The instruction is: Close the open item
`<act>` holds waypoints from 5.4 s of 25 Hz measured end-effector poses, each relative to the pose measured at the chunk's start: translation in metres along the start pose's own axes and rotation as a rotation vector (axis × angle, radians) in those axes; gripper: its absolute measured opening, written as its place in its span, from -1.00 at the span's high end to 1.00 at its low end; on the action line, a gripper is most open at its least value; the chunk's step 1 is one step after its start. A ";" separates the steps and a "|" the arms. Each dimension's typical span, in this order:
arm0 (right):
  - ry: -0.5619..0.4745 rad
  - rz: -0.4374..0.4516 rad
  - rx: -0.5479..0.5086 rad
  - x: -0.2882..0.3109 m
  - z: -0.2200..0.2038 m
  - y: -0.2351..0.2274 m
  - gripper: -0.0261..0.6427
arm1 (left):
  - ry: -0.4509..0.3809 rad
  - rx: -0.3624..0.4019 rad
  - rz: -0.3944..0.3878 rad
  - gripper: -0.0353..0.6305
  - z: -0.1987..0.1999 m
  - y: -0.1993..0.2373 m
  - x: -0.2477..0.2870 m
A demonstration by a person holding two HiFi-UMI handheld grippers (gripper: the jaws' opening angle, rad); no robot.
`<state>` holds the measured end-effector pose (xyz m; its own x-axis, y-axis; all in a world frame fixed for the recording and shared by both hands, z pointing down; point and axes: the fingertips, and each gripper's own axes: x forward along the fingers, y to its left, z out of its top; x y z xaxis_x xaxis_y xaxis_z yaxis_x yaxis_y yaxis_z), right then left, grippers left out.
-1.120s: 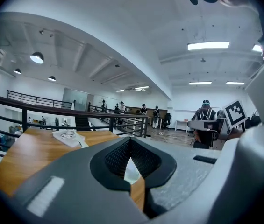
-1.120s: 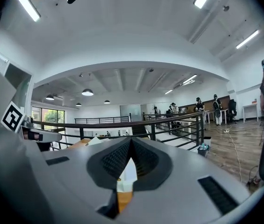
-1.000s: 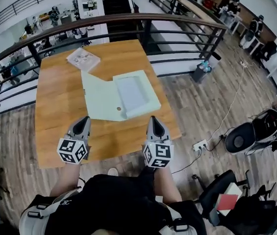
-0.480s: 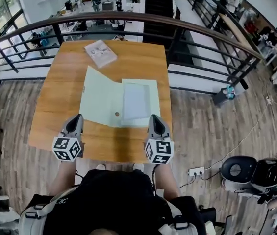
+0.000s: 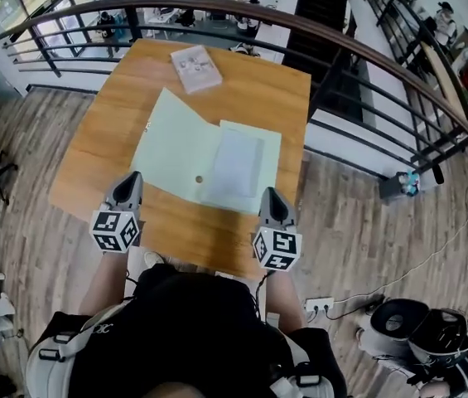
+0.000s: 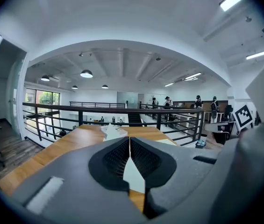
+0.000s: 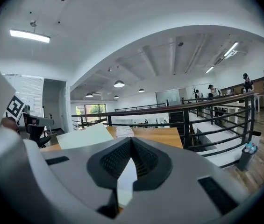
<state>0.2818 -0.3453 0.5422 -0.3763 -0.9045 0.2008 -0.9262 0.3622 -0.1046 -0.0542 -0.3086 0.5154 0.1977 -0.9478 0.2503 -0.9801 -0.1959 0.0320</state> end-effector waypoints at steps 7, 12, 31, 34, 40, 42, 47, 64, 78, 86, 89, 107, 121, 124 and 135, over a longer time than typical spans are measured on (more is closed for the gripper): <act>0.069 0.078 0.016 0.008 -0.030 -0.023 0.89 | 0.019 0.011 0.113 0.52 -0.012 0.002 0.000; 0.141 0.048 0.032 0.012 -0.055 -0.047 0.64 | 0.068 -0.034 0.159 0.35 -0.034 0.024 0.008; 0.548 0.024 0.236 0.014 -0.196 -0.069 0.69 | 0.063 -0.543 0.016 0.88 -0.083 0.048 0.053; 0.576 0.043 0.201 0.010 -0.199 -0.064 0.90 | 0.031 -0.432 -0.035 0.88 -0.067 0.034 0.054; 0.561 0.074 0.268 0.011 -0.201 -0.055 0.90 | 0.021 -0.174 -0.181 0.88 -0.042 -0.019 0.054; 0.558 0.081 0.270 0.012 -0.202 -0.052 0.90 | 0.026 -0.102 -0.230 0.88 -0.036 -0.040 0.055; 0.571 0.103 0.234 0.015 -0.200 -0.047 0.90 | 0.057 0.089 -0.367 0.88 -0.029 -0.105 0.060; 0.587 0.125 0.243 0.016 -0.205 -0.024 0.90 | 0.280 0.331 -0.712 0.80 -0.109 -0.234 0.071; 0.589 0.138 0.241 0.019 -0.205 -0.034 0.89 | 0.491 0.497 -0.751 0.77 -0.196 -0.293 0.101; 0.593 0.147 0.230 0.023 -0.203 -0.038 0.89 | 0.573 0.570 -0.747 0.75 -0.213 -0.300 0.111; 0.589 0.145 0.239 0.022 -0.205 -0.038 0.89 | 0.562 0.540 -0.754 0.75 -0.209 -0.305 0.114; 0.574 0.139 0.259 0.017 -0.204 -0.040 0.90 | 0.594 0.439 -0.821 0.58 -0.222 -0.317 0.115; 0.152 0.093 0.116 0.010 -0.071 -0.028 0.90 | 0.218 0.314 -0.679 0.87 -0.125 -0.288 0.113; 0.065 0.079 0.077 0.004 -0.037 -0.029 0.90 | 0.139 0.254 -0.602 0.88 -0.089 -0.269 0.110; -0.195 -0.016 -0.062 -0.049 0.053 -0.032 0.91 | -0.105 0.155 -0.357 0.88 0.013 -0.203 0.058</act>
<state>0.3310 -0.3248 0.4844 -0.3562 -0.9344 0.0086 -0.9337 0.3555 -0.0417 0.1567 -0.3274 0.5112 0.5338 -0.8324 0.1489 -0.8368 -0.5454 -0.0490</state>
